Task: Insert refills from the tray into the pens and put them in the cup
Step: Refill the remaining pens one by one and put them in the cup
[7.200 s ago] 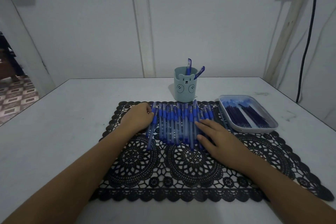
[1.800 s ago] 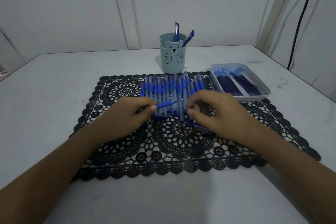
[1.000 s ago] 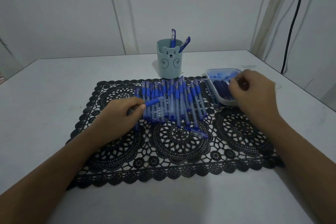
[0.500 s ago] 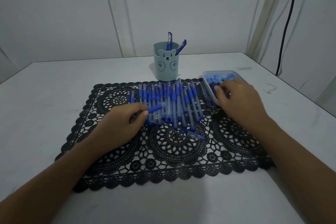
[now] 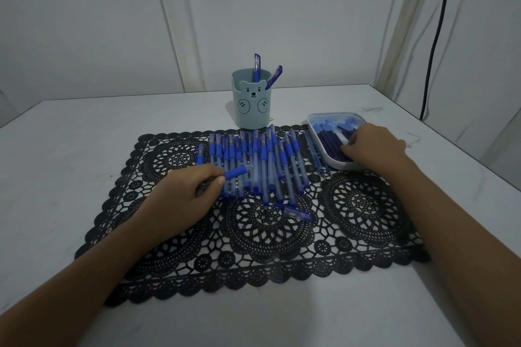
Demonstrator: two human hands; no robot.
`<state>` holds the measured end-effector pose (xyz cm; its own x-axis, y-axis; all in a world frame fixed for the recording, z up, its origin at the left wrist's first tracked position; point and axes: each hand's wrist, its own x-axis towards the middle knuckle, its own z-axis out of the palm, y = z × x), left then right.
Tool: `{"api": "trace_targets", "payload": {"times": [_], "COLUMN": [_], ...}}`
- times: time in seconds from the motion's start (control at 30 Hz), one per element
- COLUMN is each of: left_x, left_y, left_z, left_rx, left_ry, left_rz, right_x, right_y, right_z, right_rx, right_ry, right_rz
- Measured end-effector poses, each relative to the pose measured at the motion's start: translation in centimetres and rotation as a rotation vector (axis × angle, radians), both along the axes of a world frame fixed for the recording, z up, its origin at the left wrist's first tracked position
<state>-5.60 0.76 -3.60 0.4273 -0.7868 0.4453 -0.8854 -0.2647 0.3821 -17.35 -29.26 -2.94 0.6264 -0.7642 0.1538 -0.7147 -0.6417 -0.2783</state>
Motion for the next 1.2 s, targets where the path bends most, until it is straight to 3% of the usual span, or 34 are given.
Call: {"api": "trace_targets", "payload": {"times": [0.4,0.77,1.03,1.2], "left_x": [-0.5,-0.3,-0.3,-0.2], "left_y": [-0.2,-0.1,-0.1,-0.1], "left_z": [0.1,0.0,0.0,-0.1], "left_rx": [-0.011,-0.007,-0.006,-0.006], "left_ry": [-0.03,-0.032,-0.04,-0.037], "left_rz": [0.002,-0.006,0.002,-0.004], "right_x": [0.7,0.9,1.0,0.6], "right_y": [0.0,-0.2,-0.1,0.6], "right_z": [-0.7,-0.9,-0.3,-0.1], "right_rx": [0.106,0.007,0.186,0.179], "right_ry": [-0.046,-0.024,-0.038,-0.067], "right_rz": [-0.023,-0.07,0.001,-0.048]}}
